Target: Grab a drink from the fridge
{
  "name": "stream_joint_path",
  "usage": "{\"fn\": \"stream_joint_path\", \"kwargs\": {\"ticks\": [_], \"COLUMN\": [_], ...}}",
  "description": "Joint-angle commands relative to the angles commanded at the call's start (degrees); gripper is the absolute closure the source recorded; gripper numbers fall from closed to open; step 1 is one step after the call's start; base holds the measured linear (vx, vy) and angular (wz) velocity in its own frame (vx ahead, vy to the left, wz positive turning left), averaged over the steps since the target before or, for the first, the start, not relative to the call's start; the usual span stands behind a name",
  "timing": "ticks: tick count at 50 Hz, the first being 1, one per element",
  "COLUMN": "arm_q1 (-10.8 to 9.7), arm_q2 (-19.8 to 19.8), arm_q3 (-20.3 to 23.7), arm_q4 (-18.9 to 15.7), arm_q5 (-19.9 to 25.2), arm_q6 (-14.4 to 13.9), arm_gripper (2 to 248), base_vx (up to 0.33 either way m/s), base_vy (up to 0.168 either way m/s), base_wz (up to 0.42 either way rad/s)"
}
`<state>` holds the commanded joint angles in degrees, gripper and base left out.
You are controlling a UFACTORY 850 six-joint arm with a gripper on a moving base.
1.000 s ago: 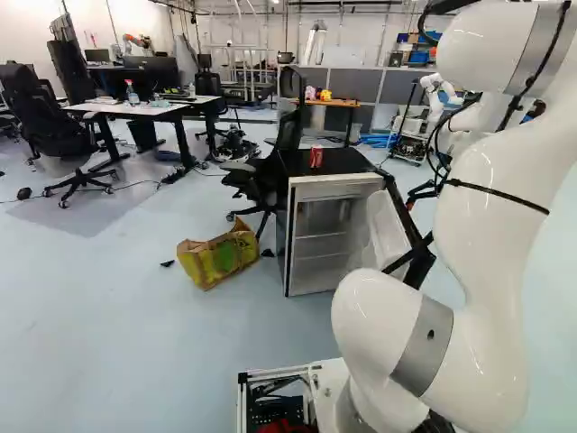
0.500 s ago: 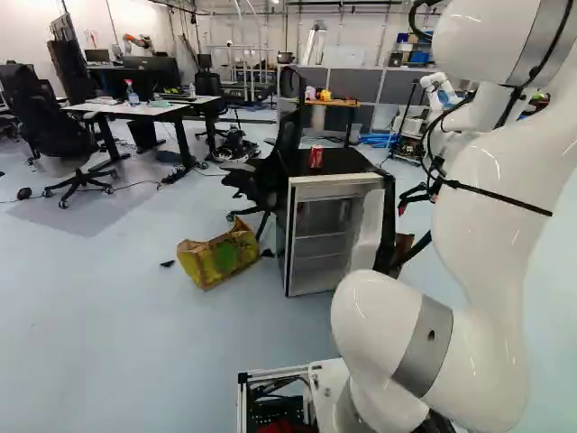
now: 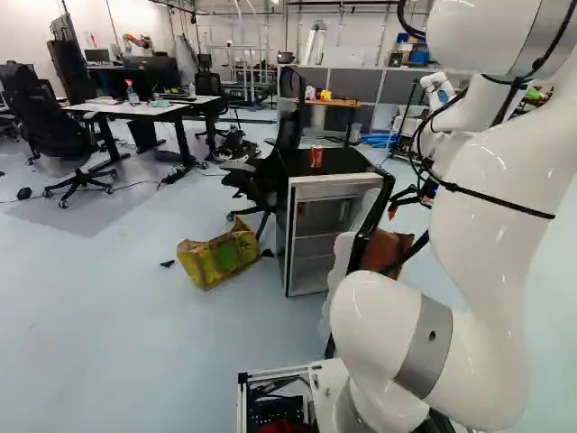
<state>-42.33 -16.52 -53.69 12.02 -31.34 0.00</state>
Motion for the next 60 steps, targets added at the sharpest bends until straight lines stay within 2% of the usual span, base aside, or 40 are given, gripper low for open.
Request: {"fn": "stream_joint_path", "kwargs": {"ticks": [19, 44, 60], "arm_q1": [3.1, 7.87, 11.31], "arm_q2": [2.52, 5.31, 6.43], "arm_q3": [3.26, 6.77, 8.15], "arm_q4": [-3.11, -10.54, -14.87], "arm_q5": [0.0, 0.1, 2.59], "arm_q6": [0.0, 0.0, 0.0], "arm_gripper": [3, 3, 3], "base_vx": [0.0, 0.0, 0.0], "base_vy": [0.0, 0.0, 0.0], "base_wz": [0.0, 0.0, 0.0]}}
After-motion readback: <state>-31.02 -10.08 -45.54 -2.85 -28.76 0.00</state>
